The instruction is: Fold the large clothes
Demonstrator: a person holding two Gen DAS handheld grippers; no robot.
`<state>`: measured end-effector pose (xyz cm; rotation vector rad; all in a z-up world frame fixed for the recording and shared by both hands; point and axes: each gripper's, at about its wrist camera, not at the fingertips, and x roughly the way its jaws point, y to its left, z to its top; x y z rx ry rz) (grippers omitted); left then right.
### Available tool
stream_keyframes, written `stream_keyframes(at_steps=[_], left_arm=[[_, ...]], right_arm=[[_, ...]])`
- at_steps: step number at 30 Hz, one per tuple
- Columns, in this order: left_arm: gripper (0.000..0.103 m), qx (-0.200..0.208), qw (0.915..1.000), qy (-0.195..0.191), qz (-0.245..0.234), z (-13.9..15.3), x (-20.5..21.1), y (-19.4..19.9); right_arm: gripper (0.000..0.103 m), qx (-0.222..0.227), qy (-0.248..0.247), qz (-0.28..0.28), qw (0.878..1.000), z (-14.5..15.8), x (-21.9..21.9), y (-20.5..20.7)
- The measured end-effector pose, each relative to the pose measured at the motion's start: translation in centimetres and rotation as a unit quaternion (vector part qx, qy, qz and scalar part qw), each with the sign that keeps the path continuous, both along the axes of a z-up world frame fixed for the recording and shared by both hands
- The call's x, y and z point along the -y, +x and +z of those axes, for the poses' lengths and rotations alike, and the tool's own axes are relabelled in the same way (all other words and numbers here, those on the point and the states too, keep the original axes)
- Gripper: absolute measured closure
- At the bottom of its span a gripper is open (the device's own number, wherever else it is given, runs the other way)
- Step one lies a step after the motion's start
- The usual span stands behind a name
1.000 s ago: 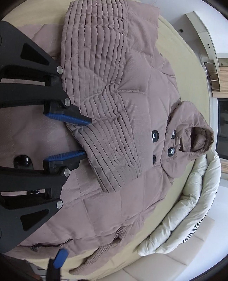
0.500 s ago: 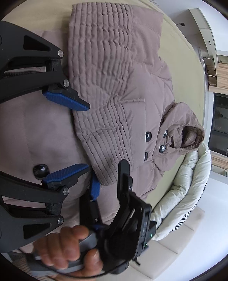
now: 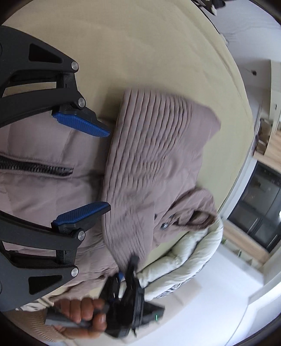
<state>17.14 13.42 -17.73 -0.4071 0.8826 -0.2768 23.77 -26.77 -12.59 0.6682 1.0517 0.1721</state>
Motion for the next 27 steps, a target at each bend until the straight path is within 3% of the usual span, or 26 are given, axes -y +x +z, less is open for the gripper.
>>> stream_keyframes(at_steps=[4, 8, 11, 16, 19, 22, 25, 27], left_arm=[[0.042, 0.004, 0.9997, 0.003, 0.025, 0.9, -1.0, 0.9], [0.042, 0.013, 0.9984, 0.035, 0.043, 1.3, -0.5, 2.9], [0.042, 0.01, 0.9954, 0.081, 0.05, 0.9, 1.4, 4.3], [0.042, 0.005, 0.9902, 0.13, 0.05, -0.6, 4.2, 6.7], [0.042, 0.021, 0.9879, 0.142, 0.057, -0.6, 4.5, 7.5], [0.042, 0.022, 0.9852, 0.138, 0.1, -0.7, 2.4, 8.8], [0.044, 0.011, 0.9861, 0.114, 0.12, -1.6, 0.5, 9.5], [0.052, 0.015, 0.9846, 0.127, 0.12, -1.8, 0.1, 9.5]], right_arm=[[0.083, 0.107, -0.026, -0.024, 0.994, 7.8, 2.4, -0.8], [0.083, 0.15, -0.046, -0.074, 0.985, 11.7, 6.9, -1.5], [0.083, 0.15, -0.012, -0.091, 0.984, 12.1, 9.2, -1.8], [0.083, 0.175, 0.011, -0.081, 0.981, 13.3, 9.0, -3.0], [0.083, 0.191, 0.017, -0.072, 0.979, 14.6, 8.4, -3.2], [0.083, 0.209, 0.011, -0.089, 0.974, 15.6, 9.2, -4.0], [0.083, 0.199, 0.029, -0.117, 0.973, 14.4, 11.5, -4.0], [0.083, 0.176, 0.023, -0.123, 0.976, 12.2, 12.1, -3.5]])
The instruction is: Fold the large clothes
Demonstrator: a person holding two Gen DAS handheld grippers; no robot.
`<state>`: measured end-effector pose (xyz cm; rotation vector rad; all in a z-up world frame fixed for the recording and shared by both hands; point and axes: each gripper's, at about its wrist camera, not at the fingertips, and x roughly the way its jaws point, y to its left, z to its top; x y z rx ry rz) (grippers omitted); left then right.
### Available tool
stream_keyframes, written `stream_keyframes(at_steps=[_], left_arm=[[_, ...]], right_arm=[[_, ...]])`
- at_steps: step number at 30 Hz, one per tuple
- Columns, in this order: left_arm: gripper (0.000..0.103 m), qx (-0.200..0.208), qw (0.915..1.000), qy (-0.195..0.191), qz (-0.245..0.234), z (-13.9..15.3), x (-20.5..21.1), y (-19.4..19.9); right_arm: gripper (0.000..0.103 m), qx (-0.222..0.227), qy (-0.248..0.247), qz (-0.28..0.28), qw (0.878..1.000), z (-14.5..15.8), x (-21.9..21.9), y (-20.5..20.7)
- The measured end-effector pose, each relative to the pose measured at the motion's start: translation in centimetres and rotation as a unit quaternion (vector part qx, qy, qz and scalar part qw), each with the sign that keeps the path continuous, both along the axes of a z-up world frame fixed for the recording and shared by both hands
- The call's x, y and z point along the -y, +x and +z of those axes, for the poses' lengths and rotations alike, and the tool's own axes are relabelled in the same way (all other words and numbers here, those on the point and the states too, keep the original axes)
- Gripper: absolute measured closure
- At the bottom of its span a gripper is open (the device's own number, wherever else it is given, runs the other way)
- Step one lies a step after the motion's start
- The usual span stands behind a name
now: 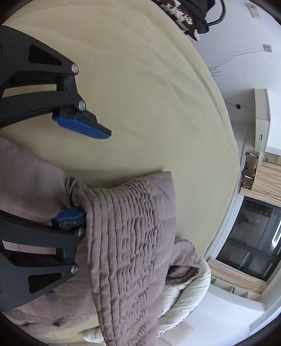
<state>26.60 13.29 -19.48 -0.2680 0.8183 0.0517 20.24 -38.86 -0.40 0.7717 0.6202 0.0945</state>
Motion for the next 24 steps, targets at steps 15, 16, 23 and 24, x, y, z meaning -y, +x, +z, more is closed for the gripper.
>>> stream_keyframes(at_steps=[15, 16, 23, 24], left_arm=[[0.052, -0.064, 0.9973, -0.034, -0.008, -3.5, -1.8, -0.2], [0.052, -0.075, 0.9965, -0.034, -0.016, -3.2, -1.6, -1.1], [0.052, 0.0, 0.9982, 0.023, -0.055, 3.8, 0.0, -6.6], [0.052, 0.016, 0.9977, 0.03, -0.059, 4.7, 0.1, -6.1]], right_arm=[[0.055, -0.166, 0.039, -0.06, 0.983, -20.1, 3.4, -1.1], [0.048, -0.156, 0.039, -0.057, 0.985, -19.6, 3.4, -1.5], [0.016, -0.124, -0.015, -0.097, 0.987, -14.7, 3.1, -3.8], [0.021, -0.117, -0.029, -0.082, 0.989, -14.0, 2.5, -3.3]])
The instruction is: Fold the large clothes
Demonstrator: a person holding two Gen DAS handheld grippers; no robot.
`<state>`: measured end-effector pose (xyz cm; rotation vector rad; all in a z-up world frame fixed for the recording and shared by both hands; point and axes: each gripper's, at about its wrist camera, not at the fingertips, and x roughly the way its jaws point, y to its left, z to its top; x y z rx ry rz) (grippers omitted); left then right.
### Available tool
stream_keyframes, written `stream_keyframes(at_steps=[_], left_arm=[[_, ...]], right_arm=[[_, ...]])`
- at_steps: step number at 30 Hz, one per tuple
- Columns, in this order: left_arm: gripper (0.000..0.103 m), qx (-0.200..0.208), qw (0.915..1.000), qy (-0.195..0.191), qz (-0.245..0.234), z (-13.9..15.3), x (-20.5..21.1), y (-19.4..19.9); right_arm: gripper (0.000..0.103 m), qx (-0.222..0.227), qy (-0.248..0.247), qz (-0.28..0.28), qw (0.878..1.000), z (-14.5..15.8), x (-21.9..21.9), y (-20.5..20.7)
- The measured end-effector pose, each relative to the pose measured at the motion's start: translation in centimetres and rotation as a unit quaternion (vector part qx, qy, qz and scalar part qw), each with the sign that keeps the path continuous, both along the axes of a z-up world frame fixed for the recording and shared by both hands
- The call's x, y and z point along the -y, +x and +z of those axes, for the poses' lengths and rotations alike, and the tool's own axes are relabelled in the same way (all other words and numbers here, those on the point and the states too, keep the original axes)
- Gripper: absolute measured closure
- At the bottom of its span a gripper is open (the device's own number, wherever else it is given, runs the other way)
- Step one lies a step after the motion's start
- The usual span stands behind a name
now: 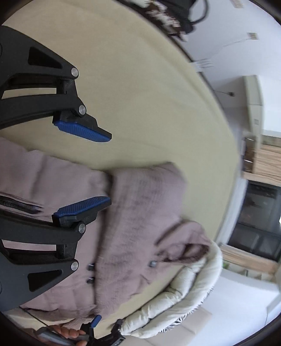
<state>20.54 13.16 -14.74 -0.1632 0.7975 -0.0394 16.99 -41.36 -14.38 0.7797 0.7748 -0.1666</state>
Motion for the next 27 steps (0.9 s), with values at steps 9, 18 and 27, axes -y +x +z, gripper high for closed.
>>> stream_keyframes(at_steps=[9, 18, 27], left_arm=[[0.083, -0.015, 0.9984, 0.045, -0.03, -1.5, 2.3, 12.6], [0.088, -0.092, 0.9904, 0.09, -0.052, -9.3, 4.0, 17.4], [0.088, -0.005, 0.9908, 0.124, -0.056, -4.9, 6.5, 12.8]], right_arm=[[0.056, -0.033, -0.114, 0.127, 0.985, -0.2, -6.8, 5.9], [0.085, -0.076, -0.08, 0.085, 0.99, -4.8, -2.4, 6.4], [0.011, 0.011, -0.095, 0.084, 0.992, -0.4, -6.1, 3.8]])
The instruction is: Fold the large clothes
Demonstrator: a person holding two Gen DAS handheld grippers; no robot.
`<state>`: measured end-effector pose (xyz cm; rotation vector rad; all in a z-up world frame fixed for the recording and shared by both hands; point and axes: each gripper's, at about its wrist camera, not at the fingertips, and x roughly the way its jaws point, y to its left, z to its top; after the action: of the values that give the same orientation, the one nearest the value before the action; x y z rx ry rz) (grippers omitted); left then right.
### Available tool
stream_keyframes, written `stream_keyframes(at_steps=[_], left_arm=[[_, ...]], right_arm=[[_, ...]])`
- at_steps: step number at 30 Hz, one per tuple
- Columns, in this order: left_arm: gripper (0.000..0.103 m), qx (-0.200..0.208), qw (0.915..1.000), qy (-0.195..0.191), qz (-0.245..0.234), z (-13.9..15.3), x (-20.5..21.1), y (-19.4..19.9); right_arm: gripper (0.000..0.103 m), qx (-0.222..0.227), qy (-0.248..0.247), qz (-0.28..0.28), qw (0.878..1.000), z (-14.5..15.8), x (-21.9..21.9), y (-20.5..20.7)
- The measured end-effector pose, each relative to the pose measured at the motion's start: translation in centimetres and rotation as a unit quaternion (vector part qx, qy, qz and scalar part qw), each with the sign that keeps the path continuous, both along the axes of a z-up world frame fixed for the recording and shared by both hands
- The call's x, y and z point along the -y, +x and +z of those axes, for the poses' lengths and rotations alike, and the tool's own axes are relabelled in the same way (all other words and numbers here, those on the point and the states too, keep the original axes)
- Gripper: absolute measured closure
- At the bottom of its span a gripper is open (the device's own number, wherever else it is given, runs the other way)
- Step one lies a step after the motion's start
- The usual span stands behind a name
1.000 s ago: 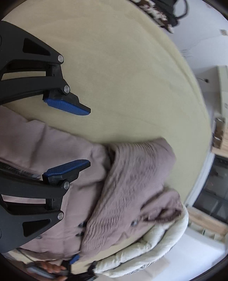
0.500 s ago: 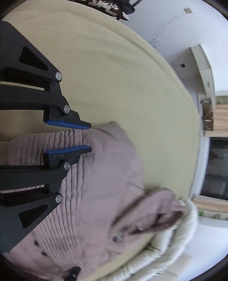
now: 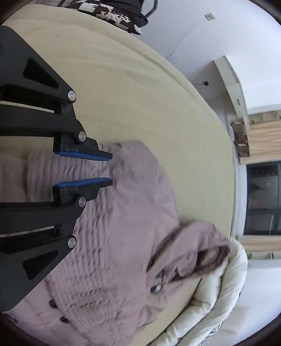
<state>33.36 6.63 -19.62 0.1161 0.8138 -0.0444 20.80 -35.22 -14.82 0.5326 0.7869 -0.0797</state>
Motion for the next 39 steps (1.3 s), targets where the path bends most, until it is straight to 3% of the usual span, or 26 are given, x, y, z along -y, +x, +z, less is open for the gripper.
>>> stream_keyframes(at_steps=[2, 4, 7, 10, 13, 14, 17, 20, 21, 23, 27, 30, 32, 34, 35, 37, 39], left_arm=[[0.088, -0.056, 0.9965, 0.048, -0.04, -3.5, 2.3, 0.6], [0.088, -0.049, 0.9962, 0.058, -0.042, -4.4, 2.6, 0.7], [0.088, -0.063, 0.997, 0.038, -0.026, -3.2, 2.5, 1.4], [0.088, -0.044, 0.9984, 0.023, -0.027, -0.9, 1.6, -0.2], [0.088, -0.033, 0.9987, -0.023, -0.03, 1.4, 0.7, -3.0], [0.088, -0.035, 0.9975, -0.047, -0.038, 1.9, 0.6, -4.2], [0.088, -0.042, 0.9935, -0.083, -0.066, 2.9, 2.1, -7.8], [0.087, -0.067, 0.9856, -0.132, -0.081, 2.8, 3.3, -11.3], [0.087, -0.077, 0.9832, -0.143, -0.083, 2.6, 3.5, -12.6], [0.087, -0.1, 0.9786, -0.155, -0.091, 2.0, 4.7, -14.2], [0.087, -0.132, 0.9711, -0.167, -0.109, 1.1, 6.9, -16.0], [0.087, -0.151, 0.9612, -0.202, -0.113, 0.6, 7.3, -16.0], [0.087, -0.152, 0.9577, -0.219, -0.109, 0.8, 7.2, -16.1], [0.087, -0.153, 0.9545, -0.233, -0.106, 1.2, 6.7, -15.8], [0.087, -0.153, 0.9527, -0.242, -0.103, 1.4, 6.4, -15.7], [0.087, -0.154, 0.9504, -0.251, -0.099, 1.6, 5.6, -14.5], [0.078, -0.155, 0.9458, -0.269, -0.095, 1.8, 4.5, -13.9]], right_arm=[[0.014, -0.054, -0.012, 0.016, 0.998, -2.2, -0.5, 1.2], [0.016, -0.086, -0.008, 0.026, 0.996, -4.5, -0.2, 1.7], [0.029, -0.069, 0.013, 0.006, 0.997, -3.0, 0.9, 0.2], [0.027, -0.007, 0.067, -0.045, 0.997, -0.5, 4.2, -4.3], [0.021, 0.026, 0.125, -0.122, 0.984, -0.3, 9.0, -11.1], [0.021, 0.03, 0.149, -0.154, 0.976, -0.8, 10.7, -13.6], [0.021, 0.051, 0.224, -0.266, 0.936, -3.1, 16.0, -22.2], [0.02, 0.073, 0.27, -0.37, 0.886, -5.4, 20.1, -30.1], [0.027, 0.088, 0.289, -0.395, 0.868, -6.2, 21.3, -32.4], [0.034, 0.118, 0.333, -0.409, 0.842, -7.3, 23.2, -34.8], [0.037, 0.148, 0.352, -0.444, 0.811, -7.9, 25.8, -36.0], [0.041, 0.157, 0.362, -0.473, 0.788, -8.3, 27.8, -36.6], [0.045, 0.147, 0.347, -0.481, 0.792, -7.9, 29.2, -36.6], [0.06, 0.119, 0.321, -0.479, 0.809, -7.1, 30.3, -35.8], [0.075, 0.103, 0.298, -0.475, 0.821, -6.2, 30.4, -35.2], [0.084, 0.096, 0.249, -0.459, 0.848, -4.0, 30.1, -33.5], [0.086, 0.093, 0.189, -0.424, 0.881, -0.7, 28.8, -31.2]])
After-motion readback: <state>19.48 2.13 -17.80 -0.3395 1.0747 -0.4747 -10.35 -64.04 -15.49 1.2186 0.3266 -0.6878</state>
